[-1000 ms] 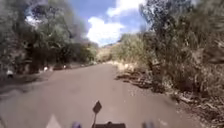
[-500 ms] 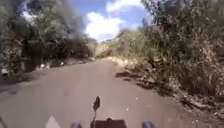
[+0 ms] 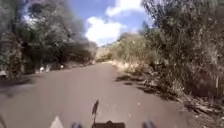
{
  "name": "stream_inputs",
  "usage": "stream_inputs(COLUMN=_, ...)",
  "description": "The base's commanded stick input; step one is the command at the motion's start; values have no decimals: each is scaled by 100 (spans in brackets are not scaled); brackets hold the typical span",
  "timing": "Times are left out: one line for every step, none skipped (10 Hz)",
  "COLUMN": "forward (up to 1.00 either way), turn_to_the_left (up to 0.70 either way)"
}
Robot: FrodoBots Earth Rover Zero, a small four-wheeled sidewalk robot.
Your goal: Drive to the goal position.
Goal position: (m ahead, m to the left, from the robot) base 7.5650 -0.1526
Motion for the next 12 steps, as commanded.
stream_inputs(forward=70, turn_to_the_left=0)
stream_inputs(forward=70, turn_to_the_left=0)
stream_inputs(forward=70, turn_to_the_left=0)
stream_inputs(forward=70, turn_to_the_left=-4)
stream_inputs(forward=70, turn_to_the_left=-10)
stream_inputs(forward=70, turn_to_the_left=-16)
stream_inputs(forward=70, turn_to_the_left=-23)
stream_inputs(forward=70, turn_to_the_left=-29)
stream_inputs(forward=70, turn_to_the_left=-24)
stream_inputs(forward=70, turn_to_the_left=-12)
stream_inputs(forward=70, turn_to_the_left=0)
stream_inputs(forward=70, turn_to_the_left=0)
